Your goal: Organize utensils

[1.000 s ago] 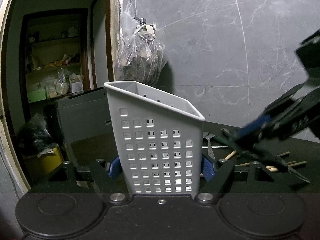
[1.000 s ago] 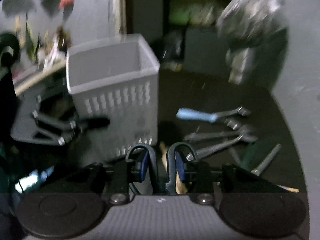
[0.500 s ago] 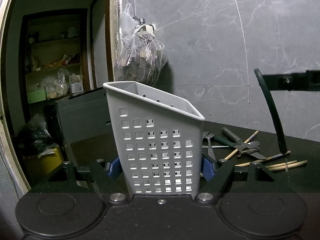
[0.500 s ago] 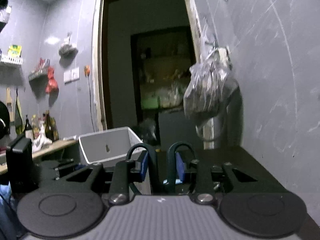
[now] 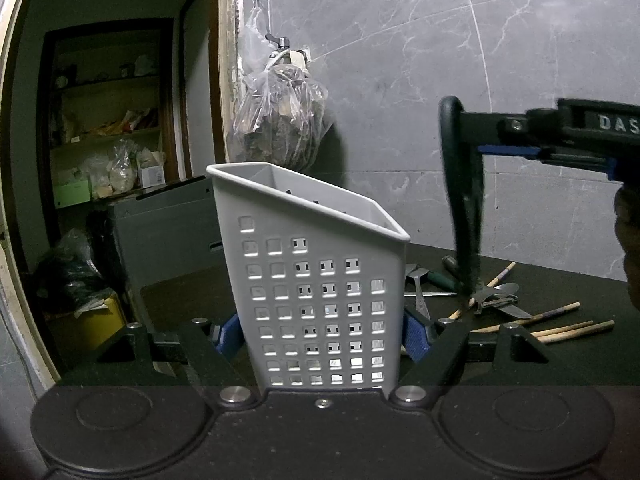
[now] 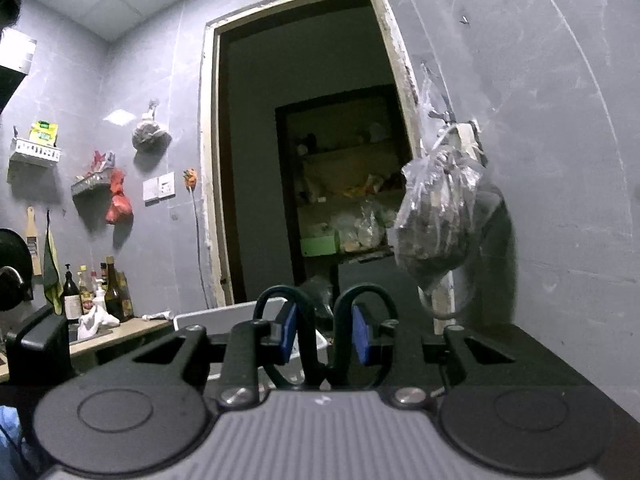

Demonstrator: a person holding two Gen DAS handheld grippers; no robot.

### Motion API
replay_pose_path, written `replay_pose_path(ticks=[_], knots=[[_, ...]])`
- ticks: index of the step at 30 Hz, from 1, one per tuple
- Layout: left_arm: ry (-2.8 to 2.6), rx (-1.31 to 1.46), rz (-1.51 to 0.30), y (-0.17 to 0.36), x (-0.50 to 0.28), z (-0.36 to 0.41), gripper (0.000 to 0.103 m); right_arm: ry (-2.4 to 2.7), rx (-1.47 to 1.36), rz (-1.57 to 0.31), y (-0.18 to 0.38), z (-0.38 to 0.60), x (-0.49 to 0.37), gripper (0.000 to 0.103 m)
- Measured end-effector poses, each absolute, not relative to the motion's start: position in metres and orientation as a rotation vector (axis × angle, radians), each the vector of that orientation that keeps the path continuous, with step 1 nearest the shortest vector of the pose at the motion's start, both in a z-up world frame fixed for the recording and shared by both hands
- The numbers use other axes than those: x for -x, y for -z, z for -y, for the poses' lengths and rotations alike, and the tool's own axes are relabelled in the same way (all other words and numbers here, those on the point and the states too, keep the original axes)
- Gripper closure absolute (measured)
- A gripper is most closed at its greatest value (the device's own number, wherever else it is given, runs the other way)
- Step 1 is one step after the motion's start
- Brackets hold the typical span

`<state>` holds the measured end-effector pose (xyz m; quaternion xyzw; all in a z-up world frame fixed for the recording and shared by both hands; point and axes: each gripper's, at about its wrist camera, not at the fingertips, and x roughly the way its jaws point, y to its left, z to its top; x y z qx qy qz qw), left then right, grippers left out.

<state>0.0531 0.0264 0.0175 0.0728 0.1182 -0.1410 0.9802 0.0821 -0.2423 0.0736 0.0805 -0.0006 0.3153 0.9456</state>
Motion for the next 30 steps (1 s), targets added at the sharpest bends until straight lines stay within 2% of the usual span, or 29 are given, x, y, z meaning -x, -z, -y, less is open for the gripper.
replay_pose_path(ticks=[23,30], knots=[[0.284,-0.146,-0.238,-0.017,-0.053,-0.026,0.025,-0.652,-0.15,-0.009,-0.063,0.248,-0.066,0.066],[0.285,-0.146,-0.237,-0.017,-0.052,-0.027,0.025,-0.658,-0.142,-0.027,-0.069,0.246,-0.067,0.068]])
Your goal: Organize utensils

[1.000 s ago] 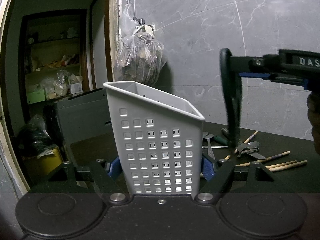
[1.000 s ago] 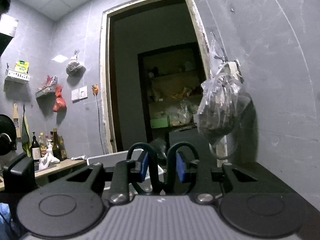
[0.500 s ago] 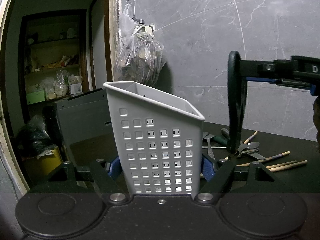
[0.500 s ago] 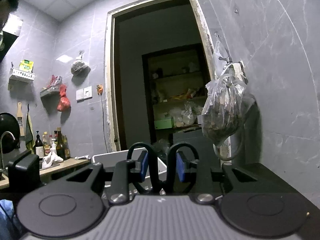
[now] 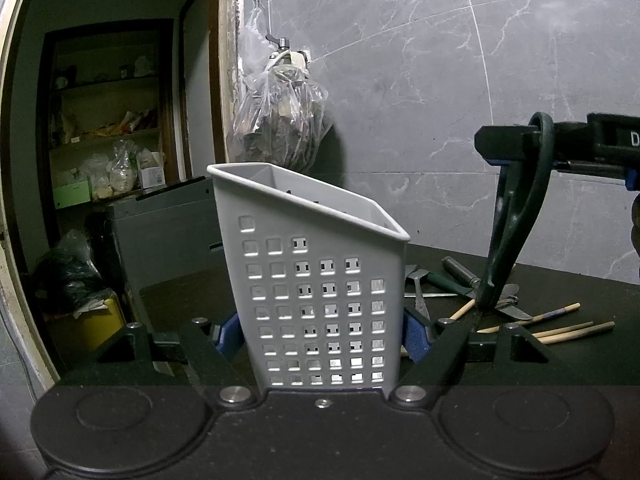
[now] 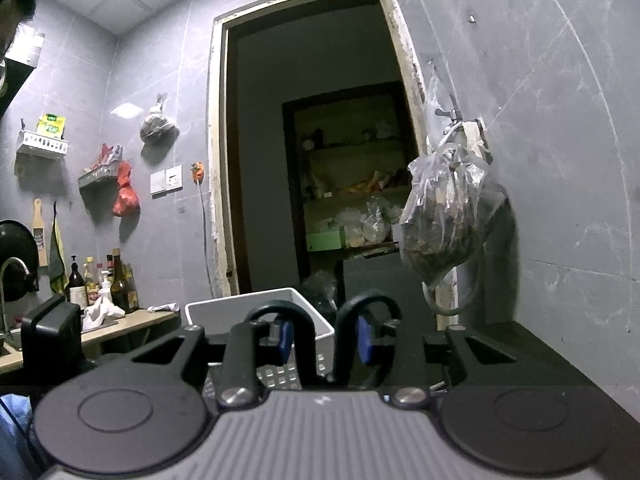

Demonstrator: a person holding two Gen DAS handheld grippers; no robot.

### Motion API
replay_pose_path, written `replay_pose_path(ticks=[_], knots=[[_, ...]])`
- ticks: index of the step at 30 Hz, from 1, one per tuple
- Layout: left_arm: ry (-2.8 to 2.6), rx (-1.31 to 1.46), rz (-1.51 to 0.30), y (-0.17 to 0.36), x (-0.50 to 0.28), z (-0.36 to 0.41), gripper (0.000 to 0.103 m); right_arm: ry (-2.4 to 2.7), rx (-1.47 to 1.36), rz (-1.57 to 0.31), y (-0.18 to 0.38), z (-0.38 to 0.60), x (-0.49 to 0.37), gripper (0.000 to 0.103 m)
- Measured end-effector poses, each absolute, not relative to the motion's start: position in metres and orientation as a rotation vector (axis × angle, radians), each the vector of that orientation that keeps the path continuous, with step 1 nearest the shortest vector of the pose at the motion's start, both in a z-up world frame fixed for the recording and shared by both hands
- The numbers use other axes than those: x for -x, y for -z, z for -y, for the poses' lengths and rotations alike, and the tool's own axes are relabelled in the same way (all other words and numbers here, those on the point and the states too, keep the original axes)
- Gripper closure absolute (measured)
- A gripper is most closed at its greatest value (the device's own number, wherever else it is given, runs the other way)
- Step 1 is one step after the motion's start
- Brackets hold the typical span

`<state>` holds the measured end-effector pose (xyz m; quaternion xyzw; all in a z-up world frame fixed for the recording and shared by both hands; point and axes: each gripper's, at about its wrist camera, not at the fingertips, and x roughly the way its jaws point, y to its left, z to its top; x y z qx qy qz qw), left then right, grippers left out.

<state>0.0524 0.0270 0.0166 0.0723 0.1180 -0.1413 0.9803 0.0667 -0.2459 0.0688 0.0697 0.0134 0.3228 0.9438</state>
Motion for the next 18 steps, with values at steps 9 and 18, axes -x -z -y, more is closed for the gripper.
replay_pose_path(ticks=[9,18], knots=[[0.285,-0.145,-0.237,-0.016,-0.052,-0.027,0.025,-0.739,-0.063,-0.044,-0.112,0.229,-0.074,0.068],[0.285,-0.145,-0.237,-0.016,-0.052,-0.028,0.025,-0.802,0.054,0.06,-0.178,0.206,-0.073,0.068]])
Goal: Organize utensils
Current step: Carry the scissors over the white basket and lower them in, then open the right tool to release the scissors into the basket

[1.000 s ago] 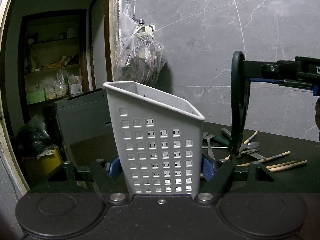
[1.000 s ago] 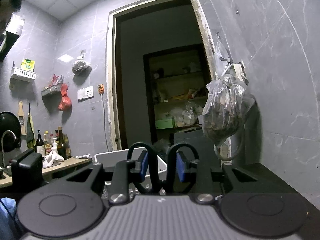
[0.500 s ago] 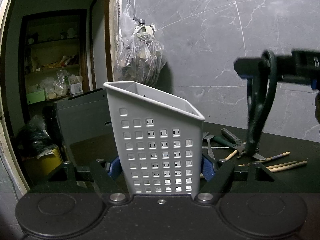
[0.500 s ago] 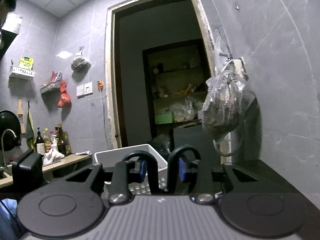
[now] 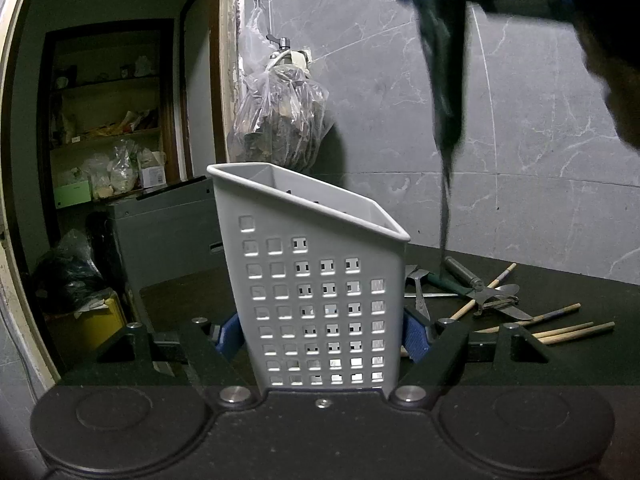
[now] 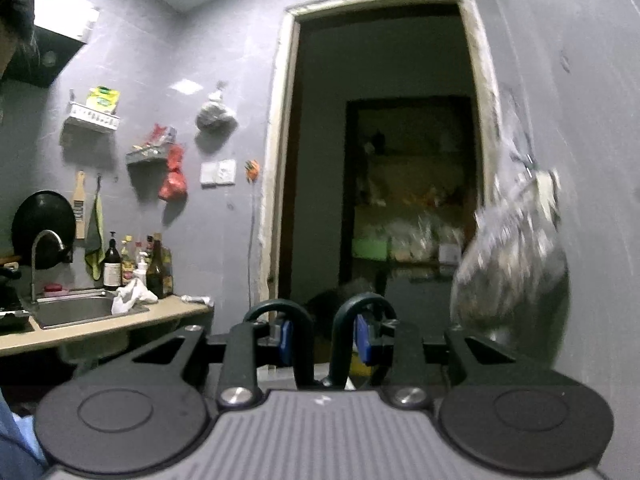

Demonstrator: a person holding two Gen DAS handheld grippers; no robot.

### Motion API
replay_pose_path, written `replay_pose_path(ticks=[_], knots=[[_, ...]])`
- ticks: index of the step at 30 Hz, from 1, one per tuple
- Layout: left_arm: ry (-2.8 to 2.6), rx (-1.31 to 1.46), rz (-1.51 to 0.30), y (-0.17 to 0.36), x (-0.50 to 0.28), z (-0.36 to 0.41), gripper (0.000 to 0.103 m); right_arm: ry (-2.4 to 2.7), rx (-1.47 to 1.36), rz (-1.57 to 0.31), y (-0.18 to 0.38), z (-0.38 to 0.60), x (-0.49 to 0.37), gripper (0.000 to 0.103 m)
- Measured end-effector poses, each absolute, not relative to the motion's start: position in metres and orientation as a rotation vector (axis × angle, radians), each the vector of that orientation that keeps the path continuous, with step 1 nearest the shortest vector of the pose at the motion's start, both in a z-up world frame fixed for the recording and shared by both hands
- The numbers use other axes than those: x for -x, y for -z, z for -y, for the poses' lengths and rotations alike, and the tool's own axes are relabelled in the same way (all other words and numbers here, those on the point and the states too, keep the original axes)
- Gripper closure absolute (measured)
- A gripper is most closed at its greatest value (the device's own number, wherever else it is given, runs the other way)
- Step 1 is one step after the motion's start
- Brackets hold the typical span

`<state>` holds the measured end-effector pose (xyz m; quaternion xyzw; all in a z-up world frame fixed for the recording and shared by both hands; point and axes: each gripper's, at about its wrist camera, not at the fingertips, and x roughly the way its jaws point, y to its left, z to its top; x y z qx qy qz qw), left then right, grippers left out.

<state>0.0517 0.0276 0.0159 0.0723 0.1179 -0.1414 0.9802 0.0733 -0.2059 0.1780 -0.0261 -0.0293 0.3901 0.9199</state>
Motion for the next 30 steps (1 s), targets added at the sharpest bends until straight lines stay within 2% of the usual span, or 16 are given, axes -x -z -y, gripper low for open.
replay_pose_path(ticks=[6,12,30], knots=[[0.285,-0.146,-0.237,-0.016,-0.051,-0.027,0.025,-0.777,0.099,0.166,-0.212,0.182,-0.079,0.068],[0.285,-0.144,-0.237,-0.016,-0.051,-0.028,0.025,-0.806,0.053,0.173,-0.217,0.16,-0.101,0.068],[0.286,-0.144,-0.236,-0.016,-0.051,-0.028,0.025,-0.814,0.109,-0.171,-0.13,0.139,-0.14,0.067]])
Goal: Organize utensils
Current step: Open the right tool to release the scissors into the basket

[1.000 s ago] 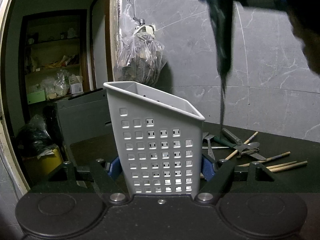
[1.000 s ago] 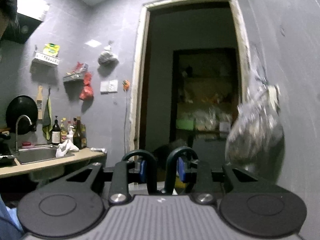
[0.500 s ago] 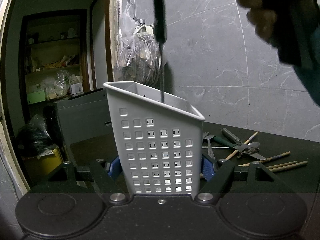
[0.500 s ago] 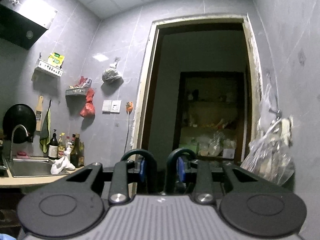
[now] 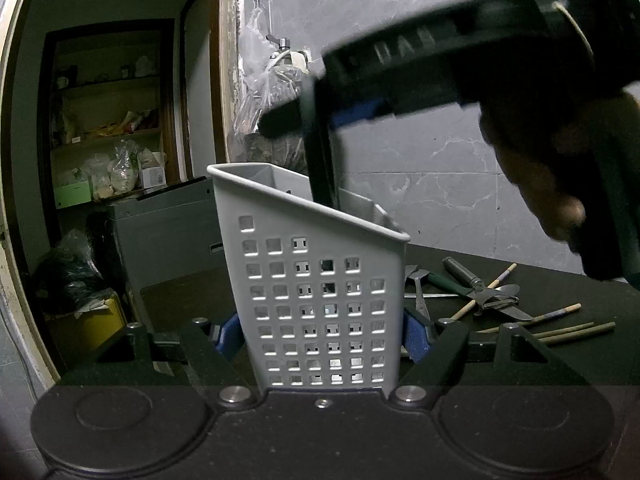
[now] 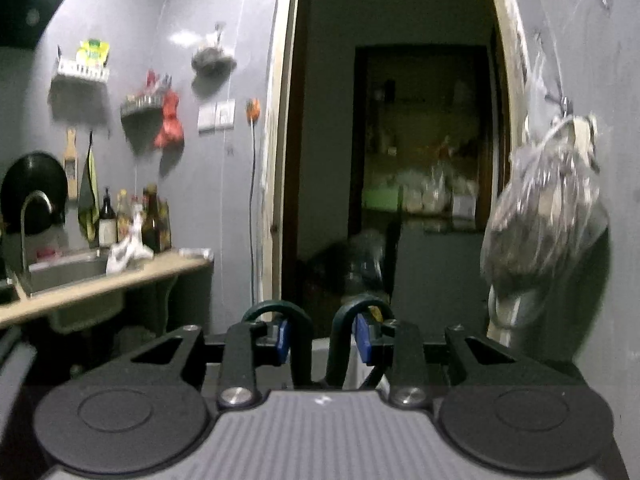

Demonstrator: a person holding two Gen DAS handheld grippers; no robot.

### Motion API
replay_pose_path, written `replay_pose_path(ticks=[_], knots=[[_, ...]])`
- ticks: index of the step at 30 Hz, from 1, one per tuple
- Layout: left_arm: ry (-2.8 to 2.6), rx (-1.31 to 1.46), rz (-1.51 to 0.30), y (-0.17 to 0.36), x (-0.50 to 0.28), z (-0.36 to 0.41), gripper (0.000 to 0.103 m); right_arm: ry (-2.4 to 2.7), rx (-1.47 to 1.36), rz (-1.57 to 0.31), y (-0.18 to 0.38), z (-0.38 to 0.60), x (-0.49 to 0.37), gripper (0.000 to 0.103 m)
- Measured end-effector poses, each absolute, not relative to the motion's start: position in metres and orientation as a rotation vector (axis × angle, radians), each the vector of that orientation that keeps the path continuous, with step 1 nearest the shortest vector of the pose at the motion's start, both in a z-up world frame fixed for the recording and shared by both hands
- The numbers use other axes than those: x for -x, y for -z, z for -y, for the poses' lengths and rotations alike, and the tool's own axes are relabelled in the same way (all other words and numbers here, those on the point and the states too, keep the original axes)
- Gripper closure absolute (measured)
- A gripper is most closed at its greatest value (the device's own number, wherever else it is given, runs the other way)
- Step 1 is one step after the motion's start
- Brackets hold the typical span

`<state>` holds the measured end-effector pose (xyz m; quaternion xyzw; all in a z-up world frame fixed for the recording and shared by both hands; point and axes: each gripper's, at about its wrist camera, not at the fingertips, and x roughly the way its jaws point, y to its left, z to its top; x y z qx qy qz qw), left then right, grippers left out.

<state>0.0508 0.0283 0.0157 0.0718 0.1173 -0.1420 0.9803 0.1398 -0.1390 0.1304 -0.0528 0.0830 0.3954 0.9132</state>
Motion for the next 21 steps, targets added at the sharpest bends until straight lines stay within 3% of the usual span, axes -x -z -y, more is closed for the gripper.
replay_pose_path(ticks=[13,21], knots=[[0.286,-0.144,-0.236,-0.016,-0.051,-0.028,0.025,-0.816,0.117,-0.203,-0.121,0.146,-0.133,0.063],[0.286,-0.143,-0.236,-0.016,-0.051,-0.028,0.025,-0.801,0.109,-0.233,-0.12,0.16,-0.13,0.046]])
